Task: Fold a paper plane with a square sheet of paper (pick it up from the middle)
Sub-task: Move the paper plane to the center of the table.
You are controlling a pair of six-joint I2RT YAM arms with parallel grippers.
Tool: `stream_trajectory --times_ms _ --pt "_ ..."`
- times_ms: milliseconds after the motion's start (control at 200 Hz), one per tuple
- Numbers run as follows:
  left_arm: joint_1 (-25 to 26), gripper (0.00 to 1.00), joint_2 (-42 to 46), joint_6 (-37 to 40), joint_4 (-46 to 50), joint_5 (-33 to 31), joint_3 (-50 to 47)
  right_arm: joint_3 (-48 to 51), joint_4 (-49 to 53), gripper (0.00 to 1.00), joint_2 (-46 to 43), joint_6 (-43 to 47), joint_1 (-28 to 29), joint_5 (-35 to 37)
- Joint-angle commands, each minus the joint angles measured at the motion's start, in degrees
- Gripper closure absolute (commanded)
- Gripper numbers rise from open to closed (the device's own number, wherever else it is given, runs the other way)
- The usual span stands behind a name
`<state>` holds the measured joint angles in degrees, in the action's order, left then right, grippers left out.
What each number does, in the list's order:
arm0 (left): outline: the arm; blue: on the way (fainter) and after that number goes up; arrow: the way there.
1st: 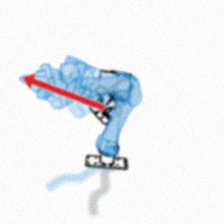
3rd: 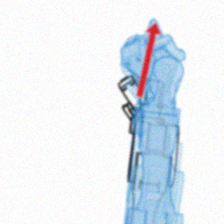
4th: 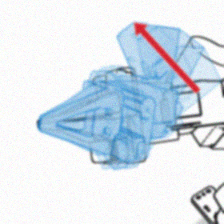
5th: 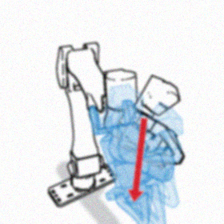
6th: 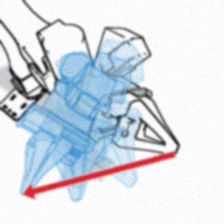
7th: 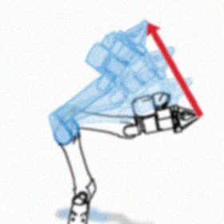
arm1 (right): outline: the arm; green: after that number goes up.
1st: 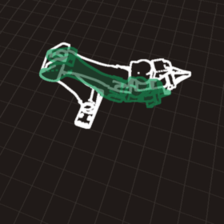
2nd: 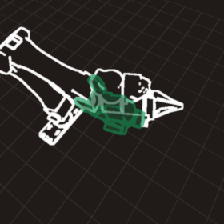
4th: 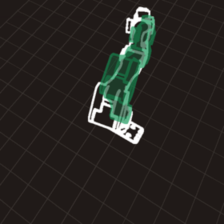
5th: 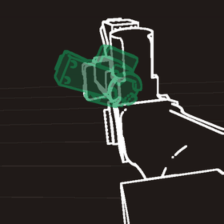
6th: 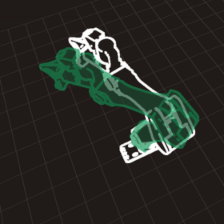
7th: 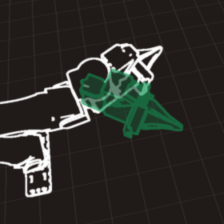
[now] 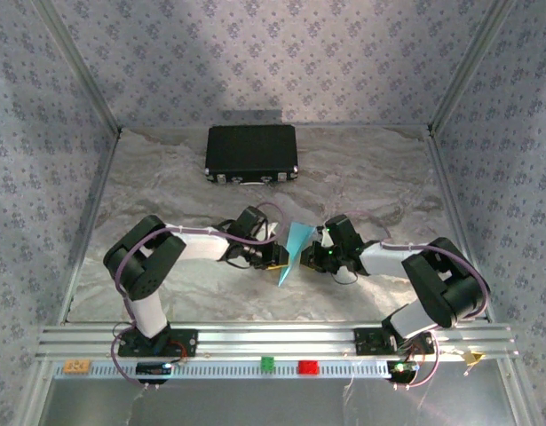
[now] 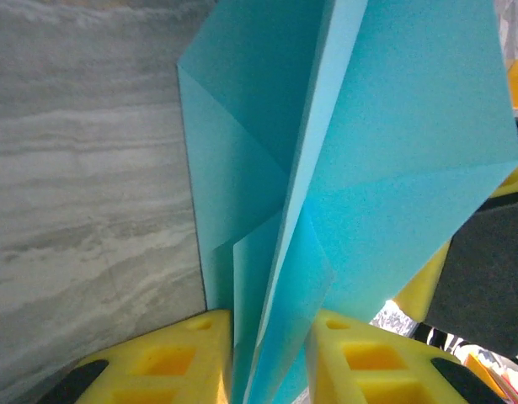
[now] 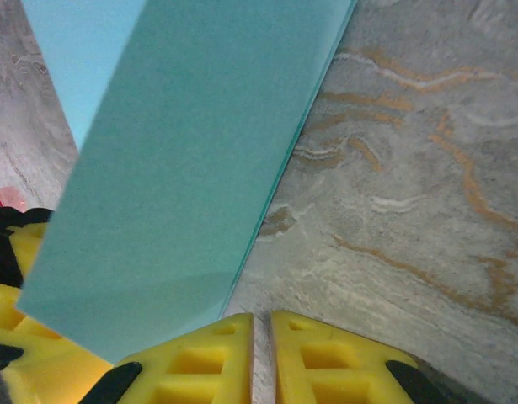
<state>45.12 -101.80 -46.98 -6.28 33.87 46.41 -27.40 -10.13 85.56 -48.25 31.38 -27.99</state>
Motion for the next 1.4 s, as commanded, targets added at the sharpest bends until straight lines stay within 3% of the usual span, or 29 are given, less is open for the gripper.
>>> stream_trajectory --times_ms 0,490,695,830,979,1099,1394 --pt "0.4 0.73 -1.25 1.02 -0.67 2.07 1.33 -1.17 -2.96 0.86 2.32 -0.34 1.01 -0.89" --pt "1.16 0.87 -1.23 2.42 1.03 1.81 2.97 -1.28 -3.15 0.86 2.51 -0.44 0.99 -1.03" --pt "1.83 0.93 2.02 2.77 2.82 -2.14 2.91 -1.25 -1.83 0.87 1.05 -0.3 0.76 -0.23" --pt "3.32 0.95 5.93 2.56 6.89 -11.36 2.96 -1.66 1.0 0.87 -1.13 0.43 0.52 1.47" --pt "6.46 0.96 11.34 1.3 16.0 -29.09 3.67 -2.75 4.53 0.87 -2.96 1.64 0.51 3.49" --pt "8.3 0.97 13.46 1.12 23.06 -38.98 5.28 -3.15 5.19 0.86 -3.29 1.62 0.46 4.09" --pt "9.1 0.97 12.06 0.31 29.79 -45.25 7.68 -3.91 5.31 0.86 -3.06 1.53 0.91 4.87"
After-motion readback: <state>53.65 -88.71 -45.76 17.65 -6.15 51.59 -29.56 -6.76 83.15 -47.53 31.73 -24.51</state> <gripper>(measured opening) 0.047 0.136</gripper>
